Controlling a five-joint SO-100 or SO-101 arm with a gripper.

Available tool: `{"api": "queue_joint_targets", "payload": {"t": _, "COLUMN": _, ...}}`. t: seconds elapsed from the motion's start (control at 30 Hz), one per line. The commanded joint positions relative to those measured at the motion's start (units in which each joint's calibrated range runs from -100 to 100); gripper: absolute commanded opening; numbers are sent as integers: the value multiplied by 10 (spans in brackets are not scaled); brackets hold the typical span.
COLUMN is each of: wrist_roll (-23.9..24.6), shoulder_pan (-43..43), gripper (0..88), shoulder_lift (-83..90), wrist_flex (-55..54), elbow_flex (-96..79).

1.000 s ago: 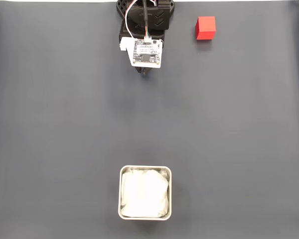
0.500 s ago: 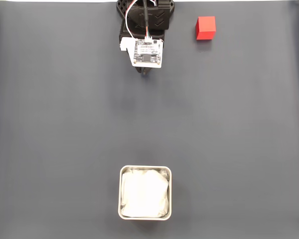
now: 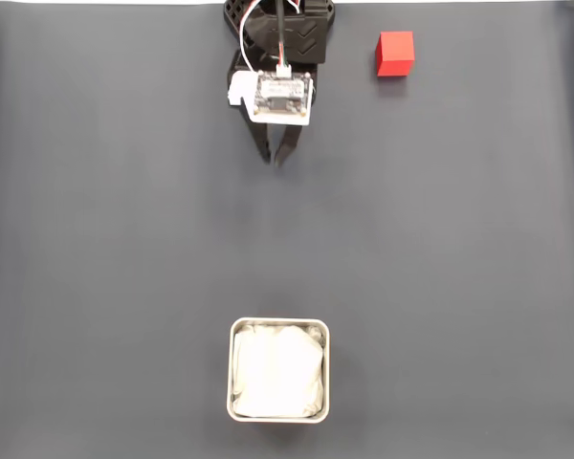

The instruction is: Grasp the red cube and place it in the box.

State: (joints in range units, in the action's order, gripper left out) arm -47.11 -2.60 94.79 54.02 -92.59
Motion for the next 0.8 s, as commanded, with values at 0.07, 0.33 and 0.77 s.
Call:
{"api": "queue_joint_targets", "payload": {"t": 0.07, "wrist_roll": 10, "shoulder_pan": 8, "gripper": 0, "shoulder_lift": -104, "wrist_flex": -25, "elbow_flex": 199}}
{"api": "queue_joint_targets", "payload": {"t": 0.33, "wrist_roll": 0, "shoulder_pan": 3, "gripper": 0, "shoulder_lift": -226, "wrist_flex": 43, "elbow_flex": 380}}
{"api": "queue_joint_targets", "payload": {"t": 0.77, "wrist_roll": -17, "shoulder_pan": 3, "gripper": 0, "shoulder_lift": -350, "wrist_flex": 66, "elbow_flex": 519}}
